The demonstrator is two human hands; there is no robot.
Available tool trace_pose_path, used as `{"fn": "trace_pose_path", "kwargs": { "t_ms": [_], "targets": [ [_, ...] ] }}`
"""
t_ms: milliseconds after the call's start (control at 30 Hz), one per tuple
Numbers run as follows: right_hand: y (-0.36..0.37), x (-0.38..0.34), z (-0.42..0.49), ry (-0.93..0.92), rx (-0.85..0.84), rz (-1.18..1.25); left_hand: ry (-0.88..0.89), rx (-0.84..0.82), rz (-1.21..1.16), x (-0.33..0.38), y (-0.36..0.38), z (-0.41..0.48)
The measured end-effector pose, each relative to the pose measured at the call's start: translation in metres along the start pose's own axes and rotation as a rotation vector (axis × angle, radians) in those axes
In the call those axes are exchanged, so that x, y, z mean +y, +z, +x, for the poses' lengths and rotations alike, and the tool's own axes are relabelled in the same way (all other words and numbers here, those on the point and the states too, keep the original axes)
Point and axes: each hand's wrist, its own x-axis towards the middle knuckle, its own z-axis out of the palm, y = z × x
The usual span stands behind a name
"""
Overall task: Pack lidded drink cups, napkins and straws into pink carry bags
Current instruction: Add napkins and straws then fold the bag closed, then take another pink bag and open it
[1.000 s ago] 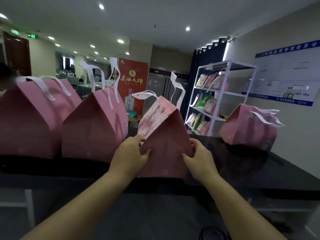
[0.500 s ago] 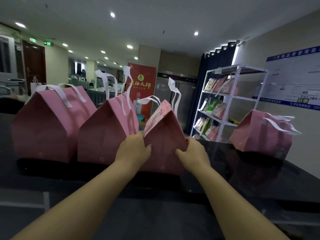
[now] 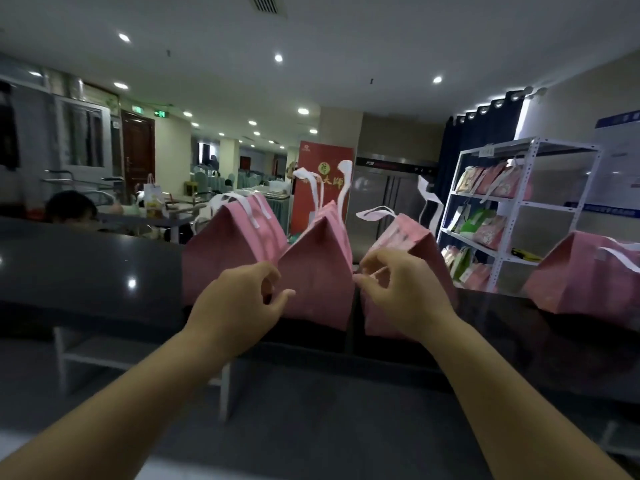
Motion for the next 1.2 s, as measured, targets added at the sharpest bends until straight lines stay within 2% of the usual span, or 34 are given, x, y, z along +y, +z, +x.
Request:
{"fn": "trace_pose_path", "kwargs": {
  "t_ms": [200,367,600,833,1067,1200],
  "targets": [
    [0.065,-0.110,-0.010,-0.095,-0.215,-0.020,-0.085,-0.091,0.137,-0.096,-0.105,-0.052],
    [0.125,-0.205,-0.019,-0.160,-0.297,0.048,-0.193,-0.183,0.207,-0.175,-0.187,-0.104],
    [0.214,-0.326,-0.016,-0.278,-0.335,0.212,-0.381,-0.118,0.261,-0.265,-0.277,-0.162],
    [0.315,-0.433,0.004,-0.387,-0.376,0.355,-0.530,0.017,0.331,-0.348,-0.346,-0.186],
    [0.426,-0.530,0.059,-0.470,-0.465,0.401,-0.592,0.030,0.441,-0.458,-0.400,-0.173],
    [0.486,-0.573,0.099,-0.484,-0.462,0.374,-0.579,0.040,0.508,-0.520,-0.414,-0.151]
  ]
}}
